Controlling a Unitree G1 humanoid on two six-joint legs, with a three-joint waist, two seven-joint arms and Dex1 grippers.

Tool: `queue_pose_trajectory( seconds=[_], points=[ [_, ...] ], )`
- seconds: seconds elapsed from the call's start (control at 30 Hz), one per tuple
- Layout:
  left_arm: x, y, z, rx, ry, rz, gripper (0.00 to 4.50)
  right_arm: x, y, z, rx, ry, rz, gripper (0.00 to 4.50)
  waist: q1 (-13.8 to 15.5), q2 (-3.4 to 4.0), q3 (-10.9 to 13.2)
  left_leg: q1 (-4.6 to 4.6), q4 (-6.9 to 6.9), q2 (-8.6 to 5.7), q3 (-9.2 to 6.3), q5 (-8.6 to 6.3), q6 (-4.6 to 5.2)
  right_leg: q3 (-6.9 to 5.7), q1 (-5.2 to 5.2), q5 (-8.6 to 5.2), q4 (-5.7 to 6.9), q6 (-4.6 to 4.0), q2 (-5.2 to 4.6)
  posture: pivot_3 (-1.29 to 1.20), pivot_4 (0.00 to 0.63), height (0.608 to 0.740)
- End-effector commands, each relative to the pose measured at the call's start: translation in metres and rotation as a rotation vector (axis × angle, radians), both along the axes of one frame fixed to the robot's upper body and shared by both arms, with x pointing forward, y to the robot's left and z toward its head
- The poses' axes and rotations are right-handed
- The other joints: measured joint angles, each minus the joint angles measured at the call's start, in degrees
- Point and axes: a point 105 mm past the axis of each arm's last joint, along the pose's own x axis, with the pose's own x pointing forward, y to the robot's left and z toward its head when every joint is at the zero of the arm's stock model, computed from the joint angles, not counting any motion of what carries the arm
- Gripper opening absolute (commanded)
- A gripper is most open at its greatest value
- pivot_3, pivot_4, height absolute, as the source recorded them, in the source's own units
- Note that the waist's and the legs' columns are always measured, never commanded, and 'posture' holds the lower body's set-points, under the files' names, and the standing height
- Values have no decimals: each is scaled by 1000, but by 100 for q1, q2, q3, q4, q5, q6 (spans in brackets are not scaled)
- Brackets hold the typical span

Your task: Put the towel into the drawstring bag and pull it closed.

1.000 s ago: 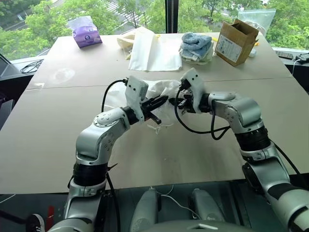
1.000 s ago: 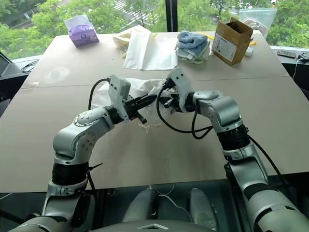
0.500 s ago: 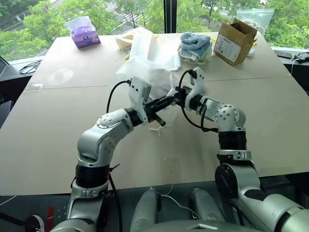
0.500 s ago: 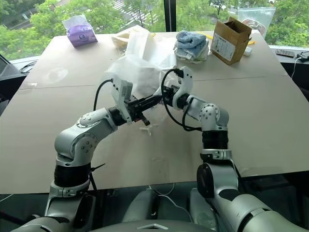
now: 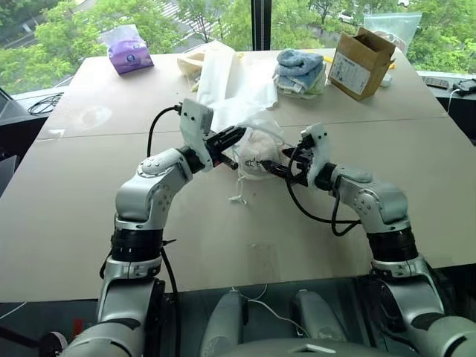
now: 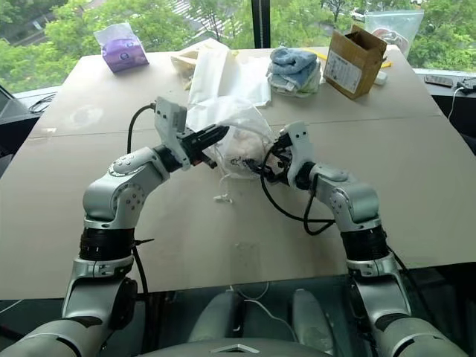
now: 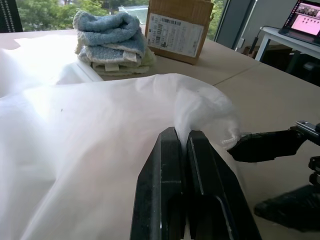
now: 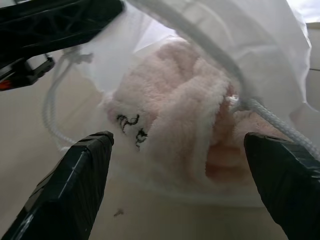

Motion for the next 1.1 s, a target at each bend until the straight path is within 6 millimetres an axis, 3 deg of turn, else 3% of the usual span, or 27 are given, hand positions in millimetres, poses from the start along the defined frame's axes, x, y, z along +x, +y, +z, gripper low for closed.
queue_pose_trajectory(
  seconds=[0.03,0.1,0.2,0.3,0.5,0.57,0.73,0.87,1.1],
  points=[
    [2,-1,12,-3,-53,8,0,-33,-2,37,77,-132,142,4432,8,0,0,0,-1,1,-2,0,0,-1,0,0,0,0,1,0,150,740],
    [2,-1,11,-3,-52,9,0,-29,-18,42,83,-173,68,4432,13,0,0,0,-1,2,-6,-1,2,-5,2,0,-1,0,1,0,150,740],
    [1,-2,10,-2,-51,8,0,-7,-52,34,-24,-255,-134,4432,44,-1,0,0,3,-2,-3,-1,3,-3,6,0,-2,0,-3,0,150,740],
    [1,-2,10,-4,-50,9,0,0,-62,28,-94,-298,-199,4432,74,-2,1,0,7,-4,-1,-6,12,-2,6,0,-2,0,-4,0,150,740],
    [1,-6,10,-8,-48,1,0,14,-56,-10,-294,-315,-247,4432,37,-2,1,2,2,2,1,0,1,0,4,0,0,0,1,0,150,740],
    [1,-6,10,-9,-48,1,0,20,-54,-15,-289,-303,-274,4432,44,-2,1,1,3,0,3,1,0,2,4,0,-2,0,-2,0,150,740],
    [0,-5,9,-2,-47,4,0,34,-56,-15,-238,-293,-372,4432,57,-2,1,1,3,0,3,1,-1,1,3,0,-1,0,-2,0,150,740],
    [-1,-2,8,4,-47,12,0,32,-70,-12,-259,-307,-362,4432,90,-2,1,1,4,0,2,1,-1,1,4,0,-1,0,-2,0,150,740],
    [0,0,6,8,-41,13,0,28,-43,4,-218,-342,-297,4432,92,-1,1,4,3,3,3,1,-1,2,4,0,1,0,2,0,150,740]
  ],
)
